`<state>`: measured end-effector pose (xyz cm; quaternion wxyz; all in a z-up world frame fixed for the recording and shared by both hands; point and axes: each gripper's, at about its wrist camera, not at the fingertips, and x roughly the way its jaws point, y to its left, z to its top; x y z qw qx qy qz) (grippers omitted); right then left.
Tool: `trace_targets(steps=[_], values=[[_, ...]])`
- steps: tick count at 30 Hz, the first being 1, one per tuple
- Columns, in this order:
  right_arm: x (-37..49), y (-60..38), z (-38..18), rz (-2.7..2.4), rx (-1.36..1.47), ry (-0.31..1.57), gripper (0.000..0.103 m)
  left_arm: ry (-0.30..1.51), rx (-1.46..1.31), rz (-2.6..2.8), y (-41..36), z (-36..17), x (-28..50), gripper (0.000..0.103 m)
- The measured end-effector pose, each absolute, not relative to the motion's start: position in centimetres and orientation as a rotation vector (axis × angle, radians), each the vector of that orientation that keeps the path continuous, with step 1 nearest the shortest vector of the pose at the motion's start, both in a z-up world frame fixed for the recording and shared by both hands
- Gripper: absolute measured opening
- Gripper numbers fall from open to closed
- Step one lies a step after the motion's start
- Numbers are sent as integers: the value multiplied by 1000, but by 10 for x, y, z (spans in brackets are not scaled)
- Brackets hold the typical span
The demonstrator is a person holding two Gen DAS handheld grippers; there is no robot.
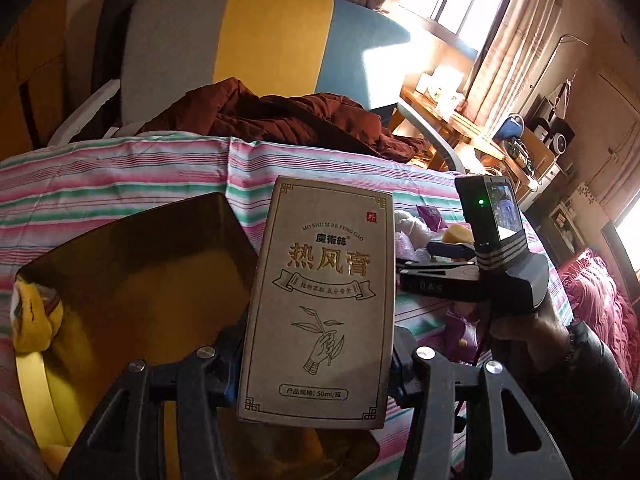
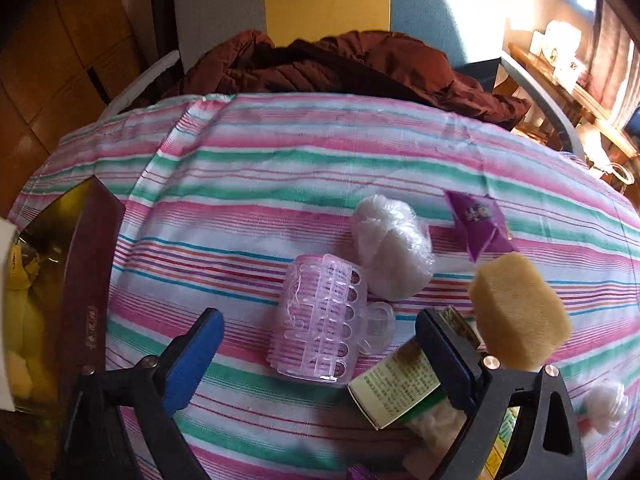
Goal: Organize objects
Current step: 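Carry the box toward the tray with the left tool while the right tool grasps the pink hair roller, then lower the box into the tray with the left tool while the right tool drops the roller there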
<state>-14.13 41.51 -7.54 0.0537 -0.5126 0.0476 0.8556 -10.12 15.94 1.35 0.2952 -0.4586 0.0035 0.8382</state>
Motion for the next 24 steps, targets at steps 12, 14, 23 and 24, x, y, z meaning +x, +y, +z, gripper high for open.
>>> trace_targets(steps=[12,14,23,24], values=[[-107,378,-61,2676,-1591,111,63,-157,-1339,2356,58,-9,-85,53],[-101,369,-49,2710,-1557,122,63,-198,-1346,2385,38,-9,-82,53],[-98,295,7,2942,-1453,103,63,-400,-1264,2571,-41,8,-74,53],[-100,283,9,2963,-1460,85,63,-400,-1258,2592,-47,10,-75,53]])
